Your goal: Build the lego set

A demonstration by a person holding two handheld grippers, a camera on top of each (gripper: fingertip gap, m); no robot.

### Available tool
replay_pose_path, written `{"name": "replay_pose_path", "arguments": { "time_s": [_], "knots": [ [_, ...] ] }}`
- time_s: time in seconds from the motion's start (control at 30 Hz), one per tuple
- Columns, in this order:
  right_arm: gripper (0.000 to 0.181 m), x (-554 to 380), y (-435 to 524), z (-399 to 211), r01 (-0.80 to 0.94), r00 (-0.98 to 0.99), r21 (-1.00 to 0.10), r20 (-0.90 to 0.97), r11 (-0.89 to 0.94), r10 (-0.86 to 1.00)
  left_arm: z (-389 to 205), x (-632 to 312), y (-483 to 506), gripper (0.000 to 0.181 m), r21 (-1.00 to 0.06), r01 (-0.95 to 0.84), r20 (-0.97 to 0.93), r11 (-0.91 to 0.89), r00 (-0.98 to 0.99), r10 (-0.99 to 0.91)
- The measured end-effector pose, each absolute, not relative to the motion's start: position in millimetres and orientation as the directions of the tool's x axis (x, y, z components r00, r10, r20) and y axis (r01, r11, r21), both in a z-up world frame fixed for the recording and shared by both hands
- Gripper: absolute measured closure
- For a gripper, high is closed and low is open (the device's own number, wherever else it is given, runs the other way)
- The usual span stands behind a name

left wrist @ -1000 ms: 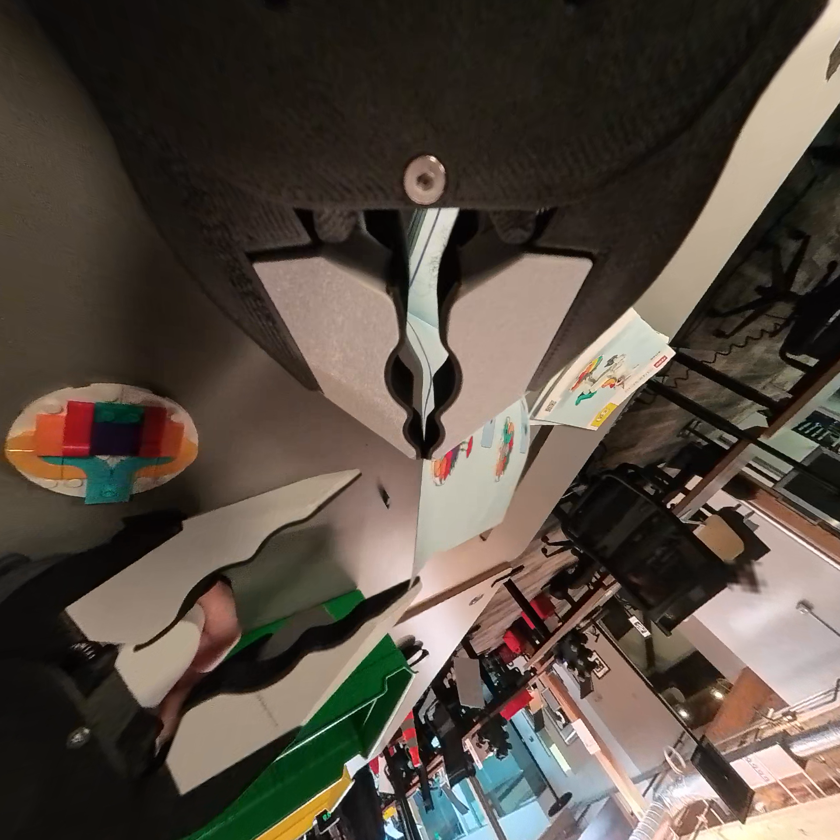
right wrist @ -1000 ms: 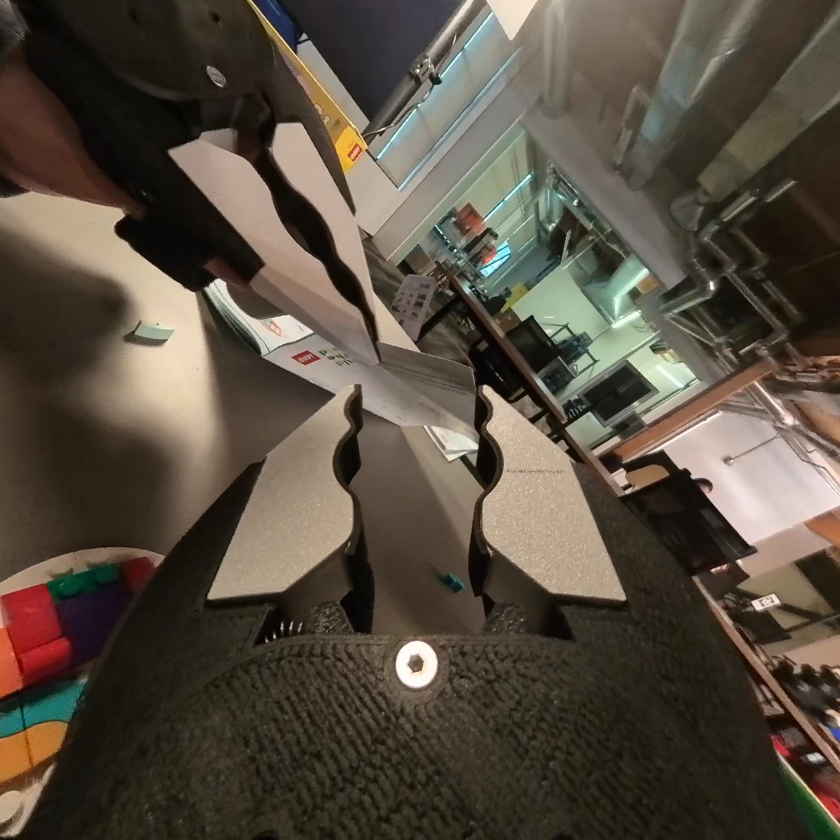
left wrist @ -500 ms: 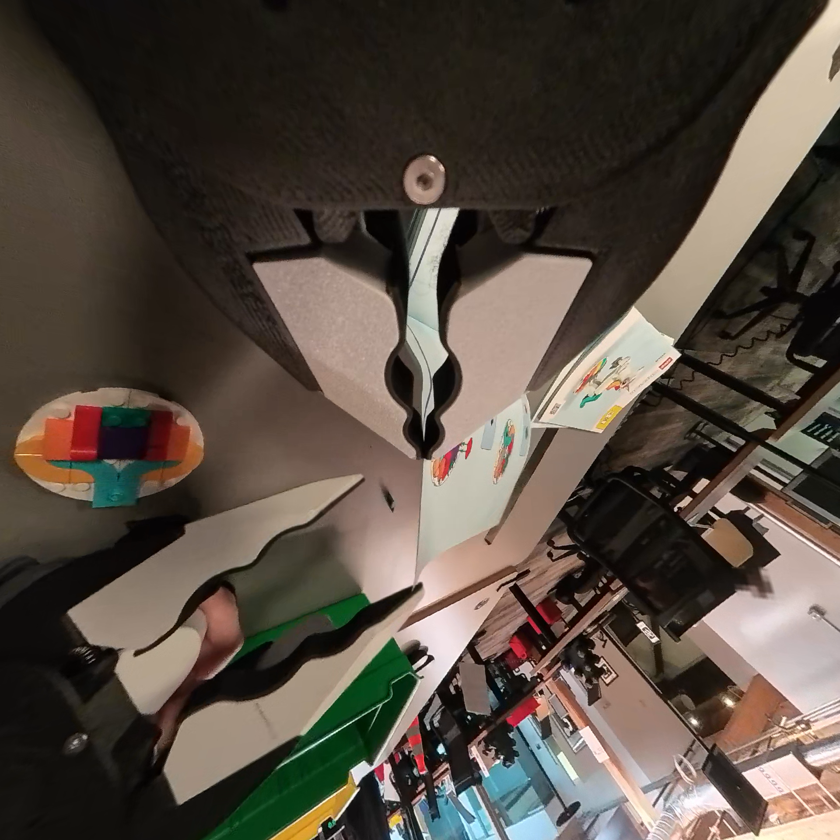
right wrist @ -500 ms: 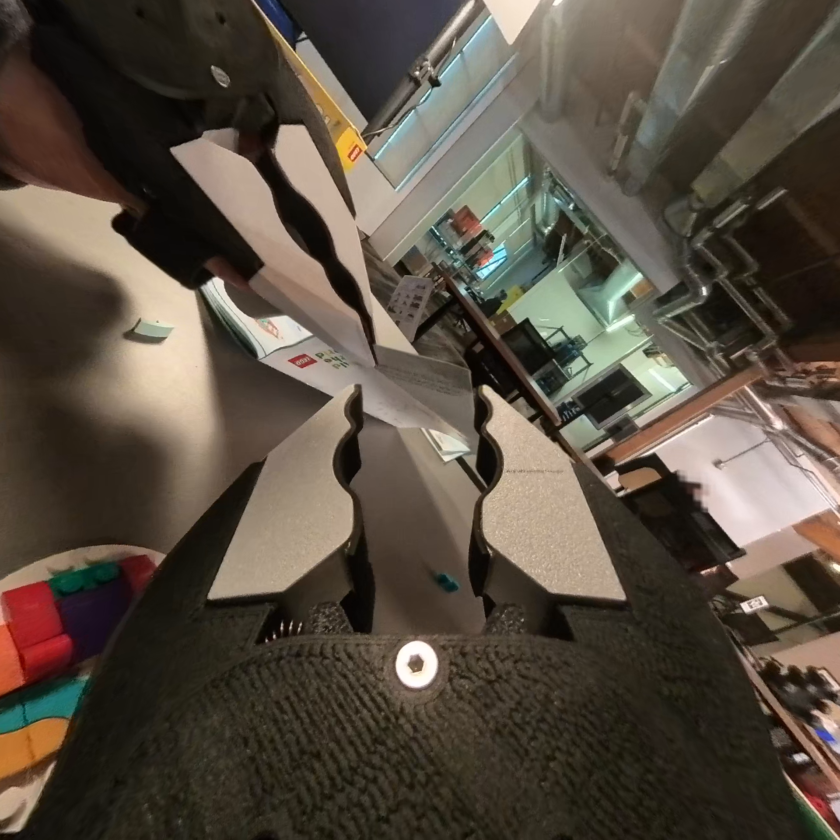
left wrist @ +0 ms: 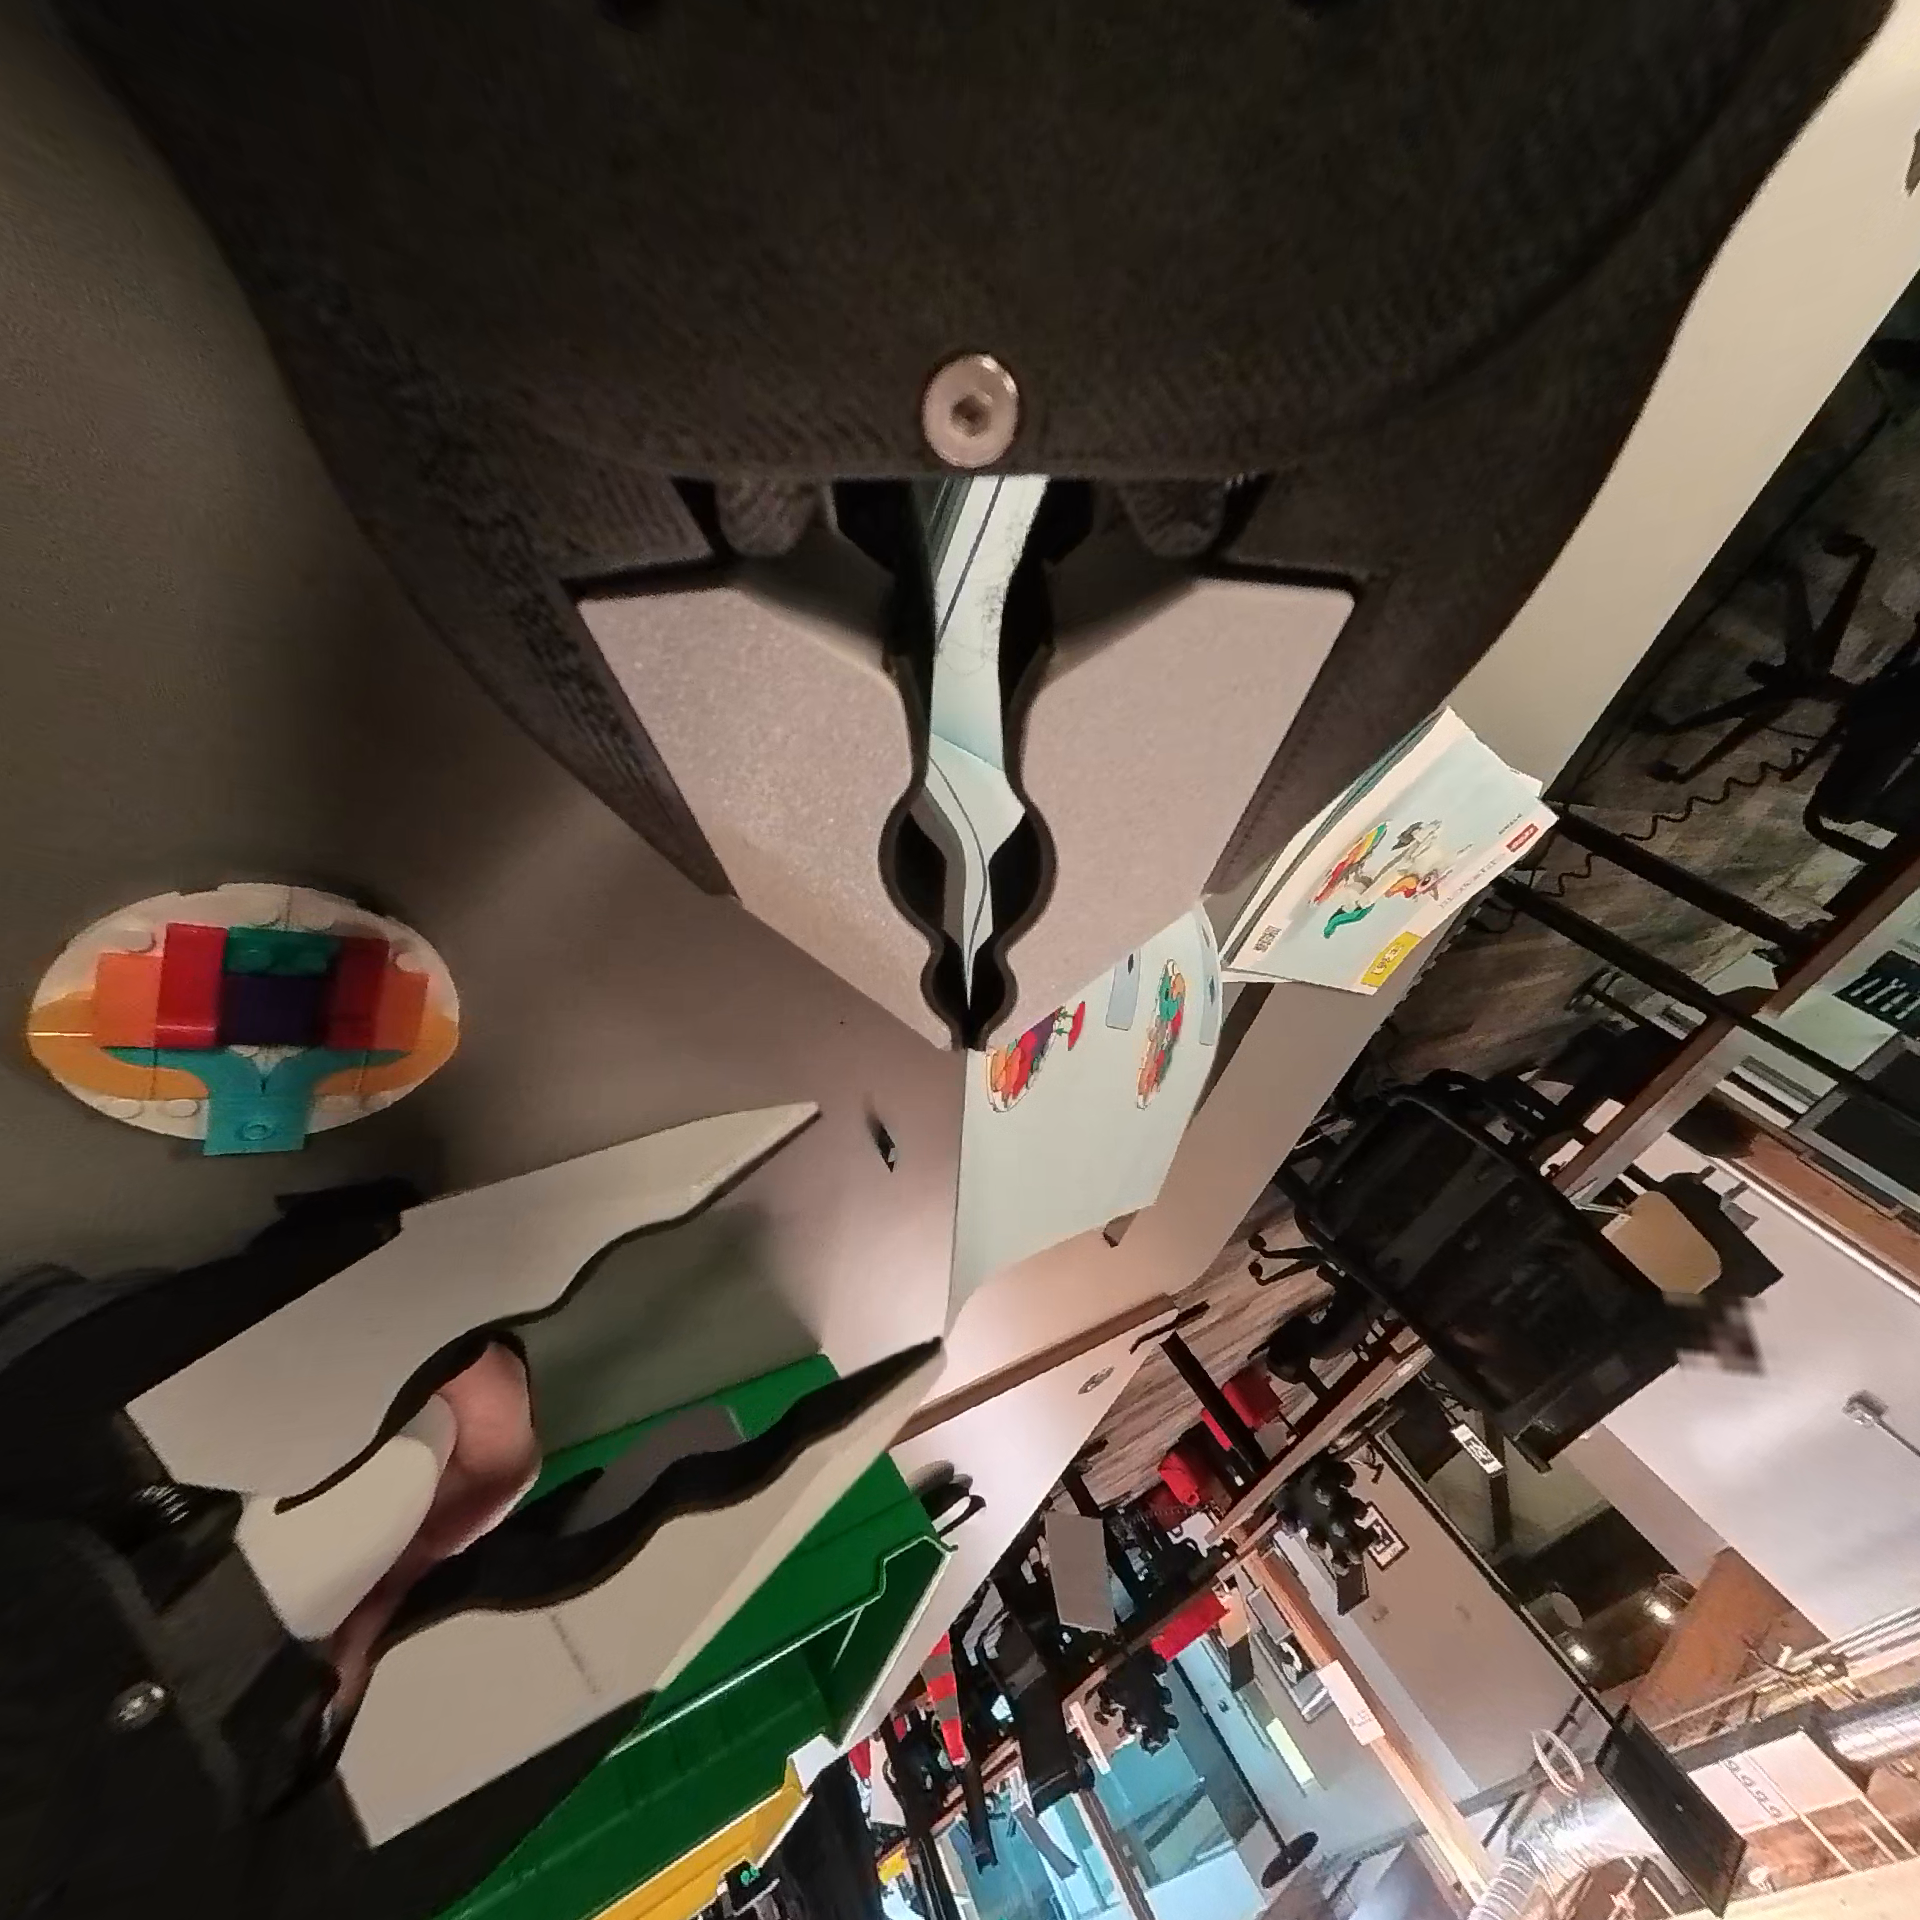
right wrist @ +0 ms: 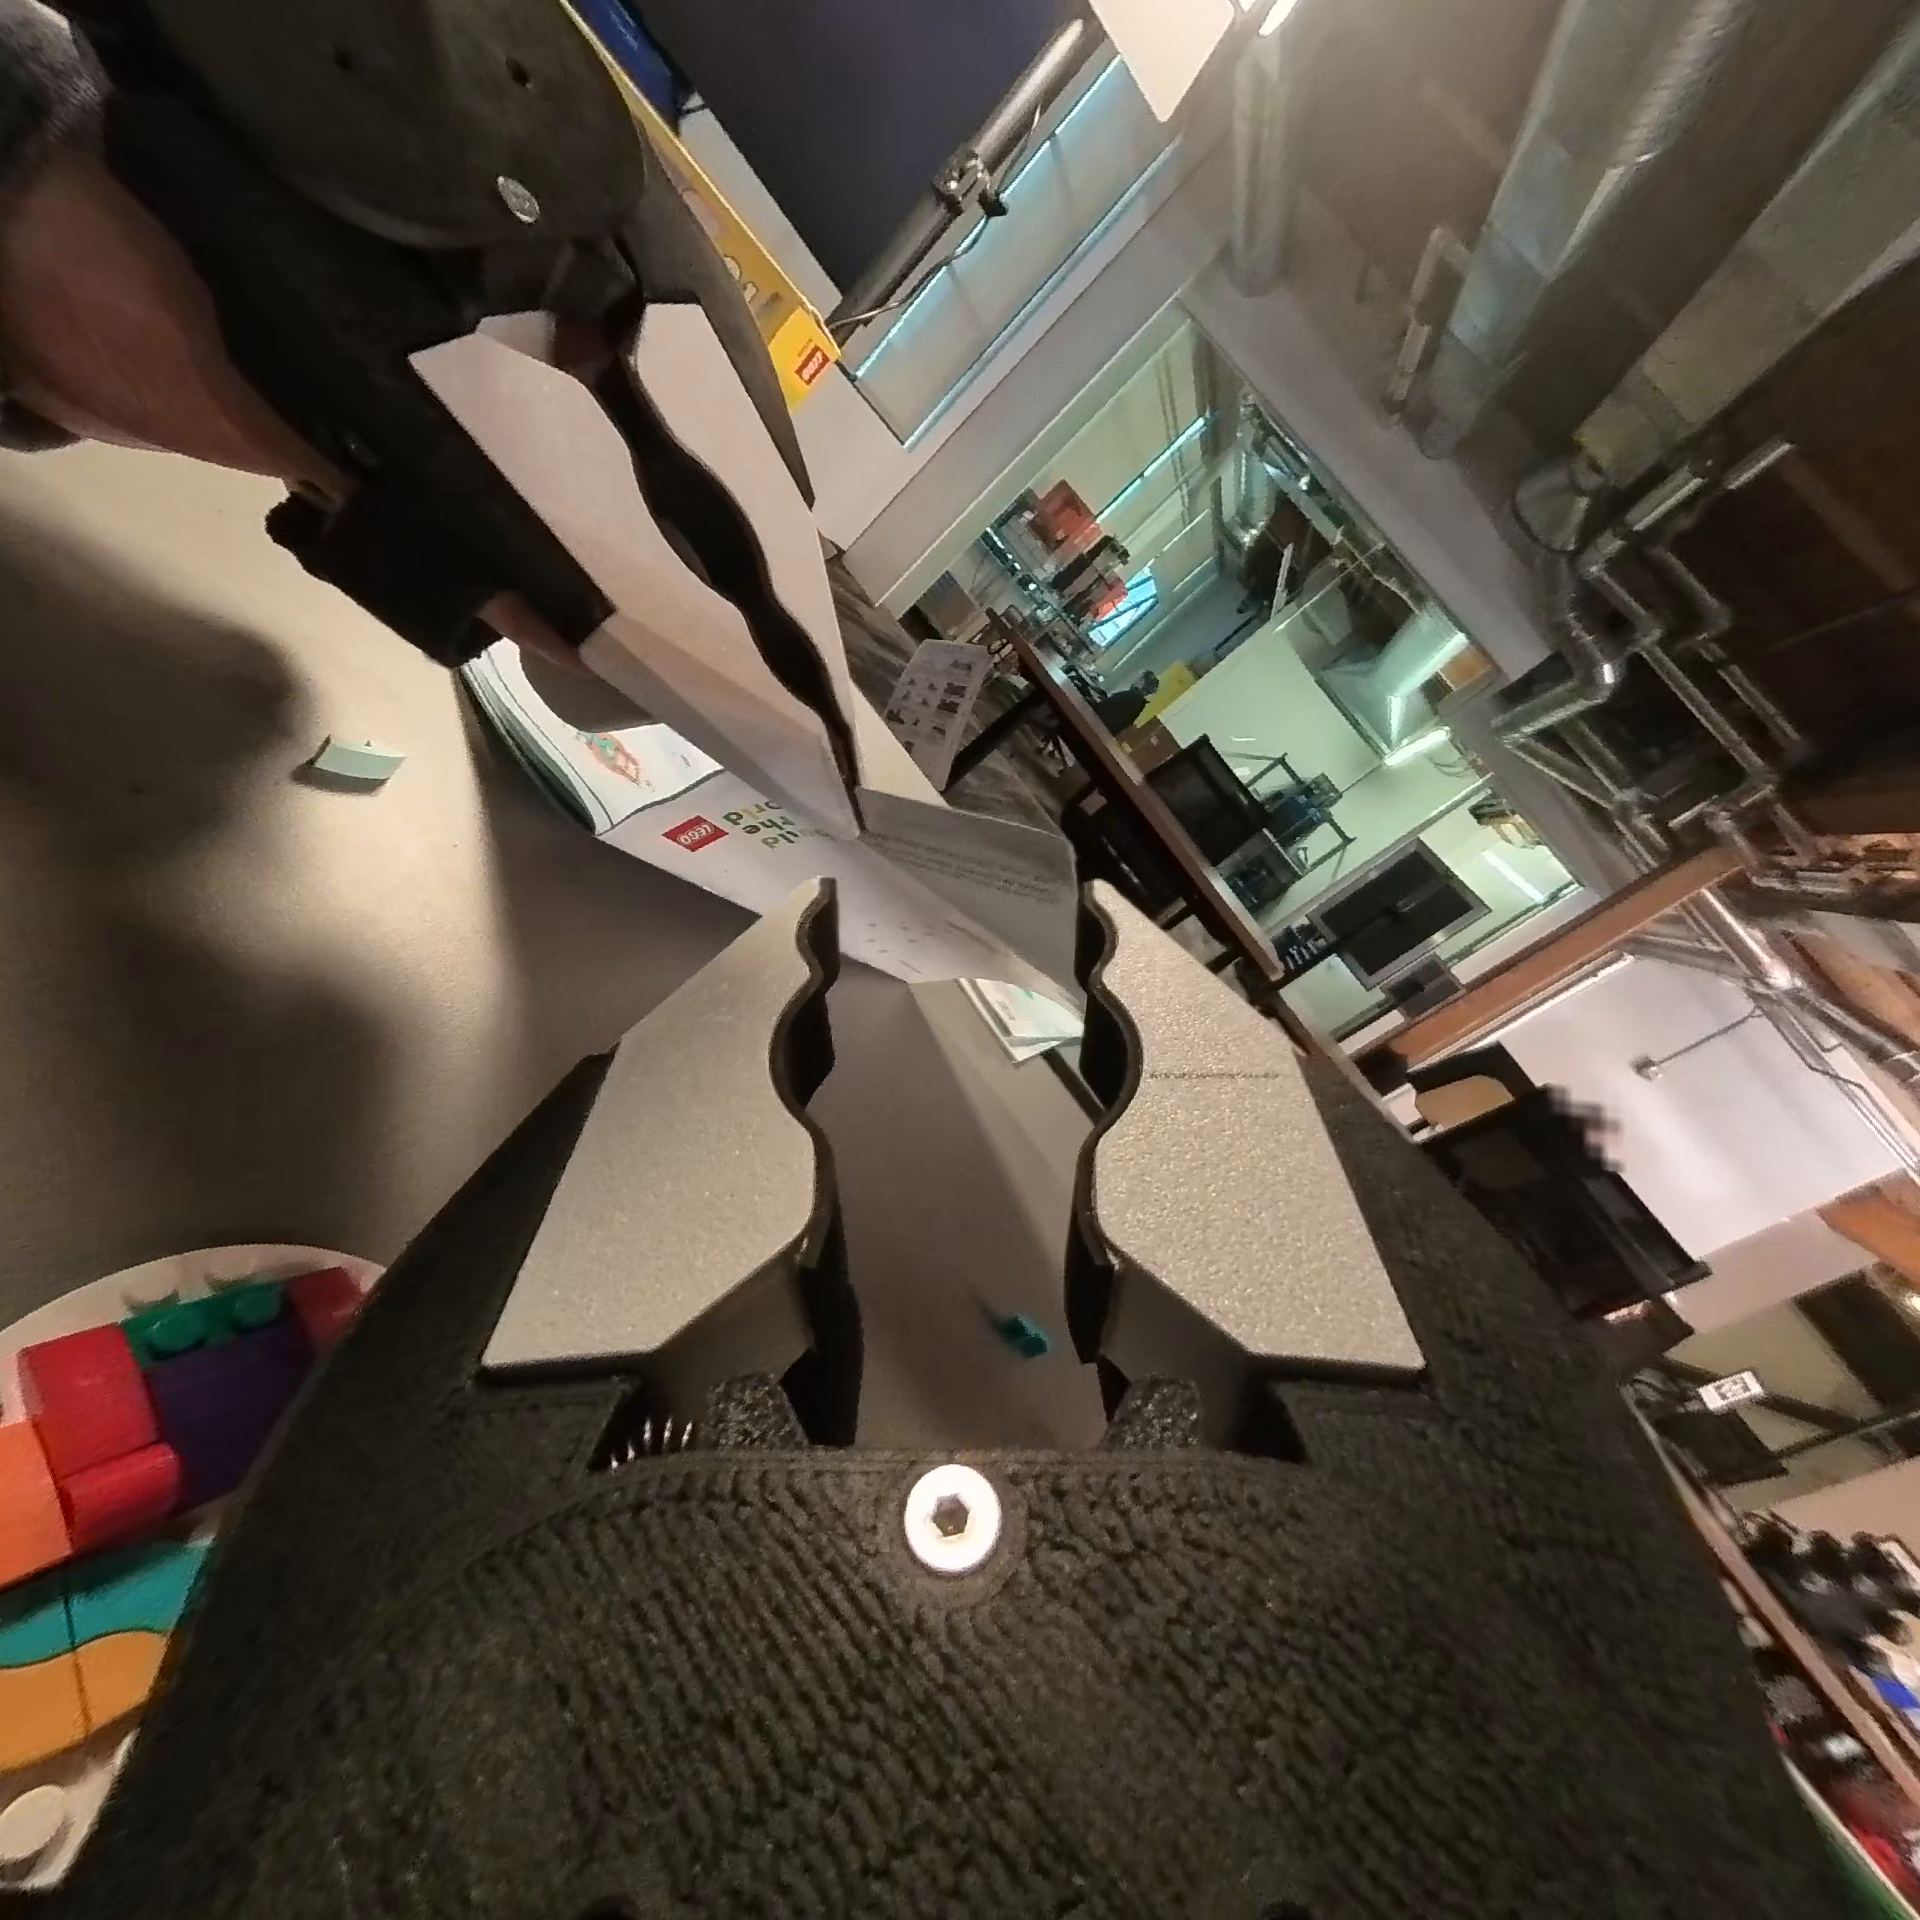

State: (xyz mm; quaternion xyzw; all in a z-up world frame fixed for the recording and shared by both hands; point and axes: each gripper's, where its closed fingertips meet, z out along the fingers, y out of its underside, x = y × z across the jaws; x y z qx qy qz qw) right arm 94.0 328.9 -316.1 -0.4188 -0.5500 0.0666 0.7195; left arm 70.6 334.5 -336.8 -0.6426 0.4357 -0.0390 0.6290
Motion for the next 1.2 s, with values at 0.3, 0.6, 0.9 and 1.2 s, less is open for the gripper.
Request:
{"name": "replay_pose_path", "arguments": {
  "time_s": [0.3, 0.6, 0.9, 1.2],
  "knots": [
    [0.139, 93, 327, -316, 0.361, 0.382, -0.675, 0.736, 0.643, 0.559, -335, 72, 333, 0.181, -0.832, -0.521, -0.52, 0.191, 0.611, -0.597],
    [0.139, 94, 328, -315, 0.36, 0.386, -0.675, 0.736, 0.644, 0.556, -337, 73, 333, 0.181, -0.831, -0.524, -0.517, 0.186, 0.606, -0.605],
    [0.141, 93, 327, -316, 0.359, 0.38, -0.679, 0.733, 0.641, 0.564, -336, 72, 333, 0.181, -0.84, -0.511, -0.504, 0.181, 0.613, -0.608],
    [0.15, 95, 331, -321, 0.401, 0.367, -0.667, 0.745, 0.628, 0.557, -348, 76, 331, 0.181, -0.775, -0.6, -0.579, 0.2, 0.546, -0.606]
  ]
}}
